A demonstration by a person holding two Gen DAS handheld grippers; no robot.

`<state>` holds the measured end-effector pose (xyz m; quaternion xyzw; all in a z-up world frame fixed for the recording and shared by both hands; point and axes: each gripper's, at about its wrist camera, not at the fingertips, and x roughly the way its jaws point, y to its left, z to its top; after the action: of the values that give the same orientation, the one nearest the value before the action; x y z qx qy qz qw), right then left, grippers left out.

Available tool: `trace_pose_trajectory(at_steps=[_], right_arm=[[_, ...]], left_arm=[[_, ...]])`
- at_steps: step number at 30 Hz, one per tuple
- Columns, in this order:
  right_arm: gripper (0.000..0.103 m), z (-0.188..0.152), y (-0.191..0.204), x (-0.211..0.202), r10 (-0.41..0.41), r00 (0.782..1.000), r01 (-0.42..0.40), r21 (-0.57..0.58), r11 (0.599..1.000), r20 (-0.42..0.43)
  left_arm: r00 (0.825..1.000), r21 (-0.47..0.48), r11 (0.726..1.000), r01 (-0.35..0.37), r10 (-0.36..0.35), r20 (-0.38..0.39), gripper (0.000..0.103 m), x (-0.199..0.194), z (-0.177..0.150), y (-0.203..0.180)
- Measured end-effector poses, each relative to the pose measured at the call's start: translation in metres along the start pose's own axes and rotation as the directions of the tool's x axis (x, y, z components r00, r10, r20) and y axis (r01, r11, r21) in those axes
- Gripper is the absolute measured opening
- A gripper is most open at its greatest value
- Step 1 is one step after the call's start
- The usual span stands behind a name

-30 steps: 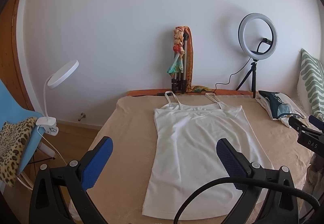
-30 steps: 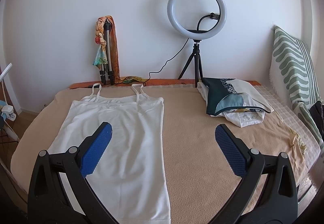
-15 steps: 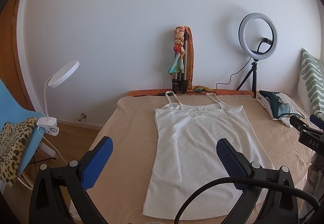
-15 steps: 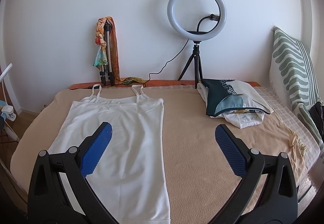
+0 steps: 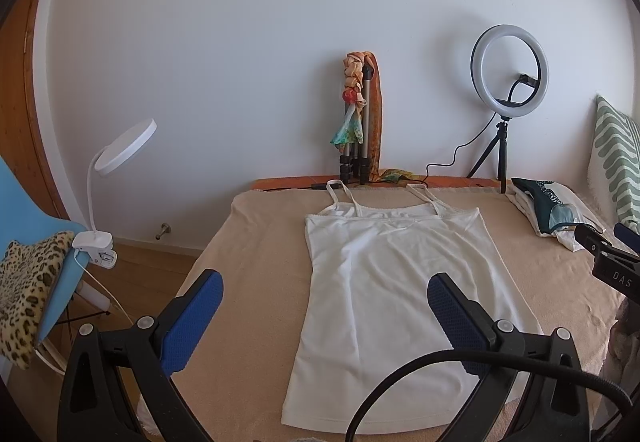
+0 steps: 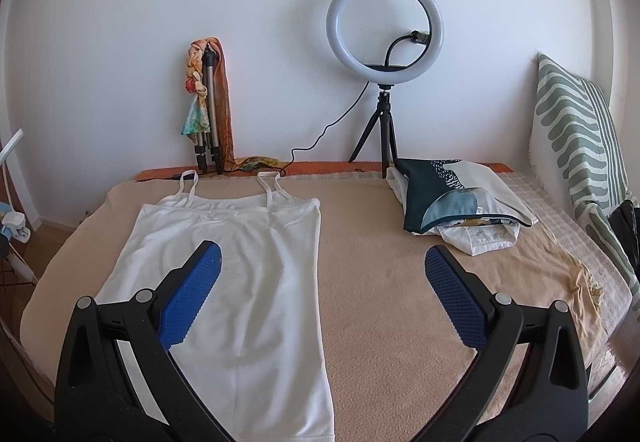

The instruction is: Fold small clothes

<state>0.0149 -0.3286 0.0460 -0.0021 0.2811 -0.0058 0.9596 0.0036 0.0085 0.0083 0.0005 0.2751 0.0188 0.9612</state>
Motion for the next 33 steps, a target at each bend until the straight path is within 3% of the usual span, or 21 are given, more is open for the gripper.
trace_pose_trajectory(at_steps=[33], right_arm=[[0.103,-0.0004,0.0021,0.0018,0.001,1.0,-0.001,-0.001,1.0,0.011]], left_arm=[[1.0,0.001,1.0,-0.011,0.011,0.003,0.103,-0.0001,-0.0027,-0.0011]])
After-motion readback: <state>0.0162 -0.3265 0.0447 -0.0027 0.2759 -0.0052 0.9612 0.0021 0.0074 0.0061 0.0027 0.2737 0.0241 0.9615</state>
